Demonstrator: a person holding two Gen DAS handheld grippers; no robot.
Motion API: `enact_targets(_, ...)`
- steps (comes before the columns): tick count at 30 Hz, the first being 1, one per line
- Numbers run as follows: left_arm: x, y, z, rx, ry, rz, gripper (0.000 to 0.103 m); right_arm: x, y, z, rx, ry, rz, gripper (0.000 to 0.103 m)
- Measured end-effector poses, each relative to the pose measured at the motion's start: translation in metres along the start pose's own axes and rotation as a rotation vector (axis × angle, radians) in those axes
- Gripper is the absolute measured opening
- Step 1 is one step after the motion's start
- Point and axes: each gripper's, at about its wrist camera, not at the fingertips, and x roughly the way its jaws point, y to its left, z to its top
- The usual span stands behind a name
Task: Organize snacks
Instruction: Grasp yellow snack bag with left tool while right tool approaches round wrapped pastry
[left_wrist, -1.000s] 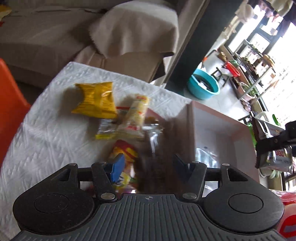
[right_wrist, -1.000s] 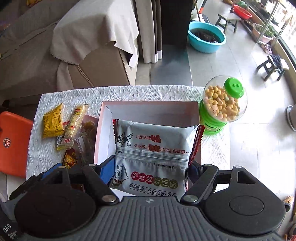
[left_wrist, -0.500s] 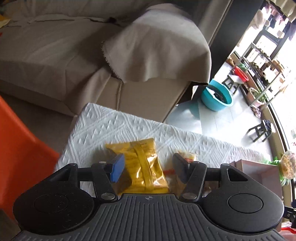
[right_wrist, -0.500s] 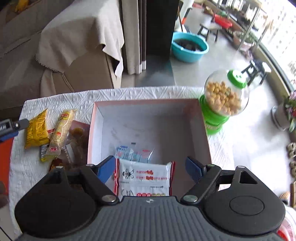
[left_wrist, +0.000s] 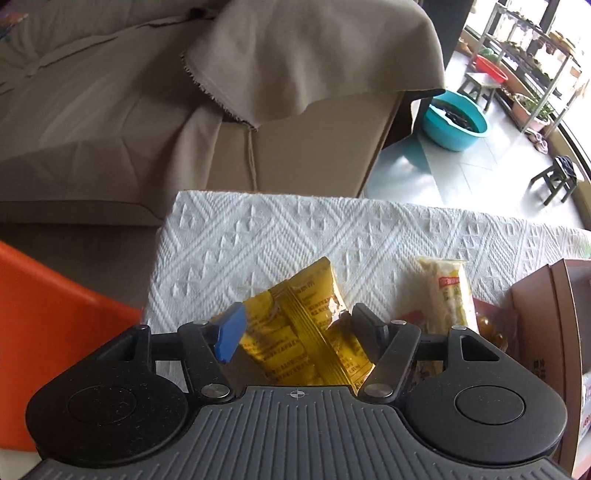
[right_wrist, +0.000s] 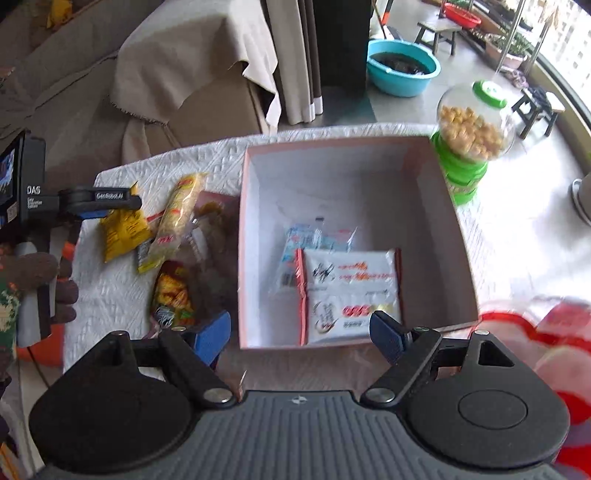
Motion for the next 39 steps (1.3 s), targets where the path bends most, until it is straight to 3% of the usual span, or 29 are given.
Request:
enact_targets(5, -0.017, 0.018, -0.029, 0.003, 0.023, -0.028, 0.07, 0.026, 0.019, -0.039, -0.022, 0.129, 0.029, 0.083)
enact_targets(11, -0.045, 0.019, -0.076, 0.012, 0.063, -0.065, 0.066, 0.053, 0.049, -0.069, -0.146, 0.19, 0.086, 0.083)
enact_targets(17, -0.059, 0.027, -0.101, -0.093, 0.07, 0.025, 0.065, 0.082, 0.07, -0.079, -0.279, 0.201, 0.077, 0.083)
enact_targets(23, -0.063, 0.017, -0.117, -0.092, 0.102, 0.073, 0.065, 0.093, 0.073, -0.082, -0.326, 0.173, 0.049, 0.085)
enact_targets(24, -0.064, 0.014, -0.121, -0.087, 0.108, 0.069, 0.065, 0.091, 0.071, -0.082, -0.326, 0.166, 0.049, 0.083)
enact_targets(26, -0.068, 0.003, -0.129, -0.063, 0.113, 0.053, 0.064, 0.087, 0.066, -0.083, -0.337, 0.16, 0.06, 0.066)
enact_targets(28, -0.075, -0.011, -0.138, -0.019, 0.117, 0.035, 0.057, 0.081, 0.054, -0.086, -0.354, 0.156, 0.053, 0.057)
enact_targets(32, -0.09, -0.031, -0.16, 0.014, 0.153, 0.001, 0.042, 0.074, 0.016, -0.092, -0.319, 0.183, 0.038, 0.057)
enact_targets(36, -0.102, -0.05, -0.18, 0.008, 0.187, -0.053, 0.033, 0.067, -0.023, -0.099, -0.237, 0.213, 0.043, 0.058)
enact_targets(39, -0.108, -0.071, -0.191, 0.009, 0.196, -0.143, 0.031, 0.063, -0.04, -0.106, -0.202, 0.226, 0.062, 0.062)
